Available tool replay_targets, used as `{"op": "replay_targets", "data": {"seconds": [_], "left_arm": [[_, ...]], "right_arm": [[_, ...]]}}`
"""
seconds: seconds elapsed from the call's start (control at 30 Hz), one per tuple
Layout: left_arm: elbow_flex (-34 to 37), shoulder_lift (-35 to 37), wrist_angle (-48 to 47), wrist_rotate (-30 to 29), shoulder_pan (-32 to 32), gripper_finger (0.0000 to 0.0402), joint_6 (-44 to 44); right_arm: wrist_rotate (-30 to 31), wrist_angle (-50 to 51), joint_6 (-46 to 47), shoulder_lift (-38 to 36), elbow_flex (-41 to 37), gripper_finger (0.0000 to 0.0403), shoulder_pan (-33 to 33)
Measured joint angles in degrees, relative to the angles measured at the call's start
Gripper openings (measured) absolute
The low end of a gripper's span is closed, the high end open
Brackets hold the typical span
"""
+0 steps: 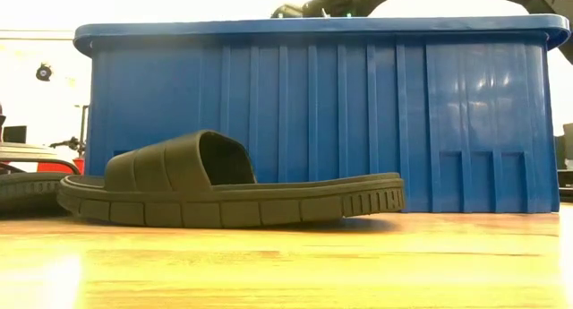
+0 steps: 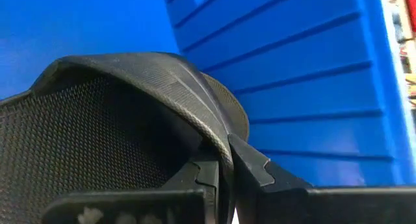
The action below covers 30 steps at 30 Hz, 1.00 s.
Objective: Pick and place slides into bin
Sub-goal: Put the black slide into the blue container
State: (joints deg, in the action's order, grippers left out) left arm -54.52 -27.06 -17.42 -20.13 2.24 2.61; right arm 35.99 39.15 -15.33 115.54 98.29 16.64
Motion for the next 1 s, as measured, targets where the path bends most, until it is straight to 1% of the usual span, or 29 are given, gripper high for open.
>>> {"op": "replay_targets", "data": {"seconds": [0.07, 0.13, 0.3, 0.43, 0.53, 0.67, 0.83, 1.0], "left_arm": [[0.9, 0.3, -0.1, -0.1, 0.0, 0.0244, 0.0], [1.4, 0.3, -0.2, -0.1, 0.0, 0.0244, 0.0], [1.5, 0.5, 0.0, -0.3, 0.0, 0.0244, 0.1], [1.5, 1.0, -0.1, -1.8, 0.0, 0.0244, 0.0], [1.5, 1.5, -0.1, -2.0, 0.0, 0.0244, 0.0], [1.5, 2.1, -0.1, -4.0, 0.0, 0.0244, 0.0], [1.5, 2.9, -0.1, -5.8, 0.0, 0.0244, 0.0], [1.5, 3.2, 0.0, -5.9, 0.0, 0.0244, 0.0]], "right_arm": [[-1.8, -2.7, -0.5, -0.1, -1.4, 0.0012, 0.6], [-2.4, -5.5, -0.3, -0.5, -2.9, 0.0012, 1.1], [-2.7, -7.1, -1.6, -0.7, -5.5, 0.0012, 2.4], [-3.4, -8.6, -1.3, -0.7, -8.3, 0.0012, 2.9], [-3.5, -12.4, -1.3, -0.8, -10.7, 0.0012, 3.1], [-5.0, -15.9, -1.3, -0.5, -13.0, 0.0012, 3.7], [-5.3, -18.4, -1.4, -0.5, -15.6, 0.0012, 4.6], [-6.0, -18.5, -1.4, -0.5, -17.0, 0.0013, 5.6]]}}
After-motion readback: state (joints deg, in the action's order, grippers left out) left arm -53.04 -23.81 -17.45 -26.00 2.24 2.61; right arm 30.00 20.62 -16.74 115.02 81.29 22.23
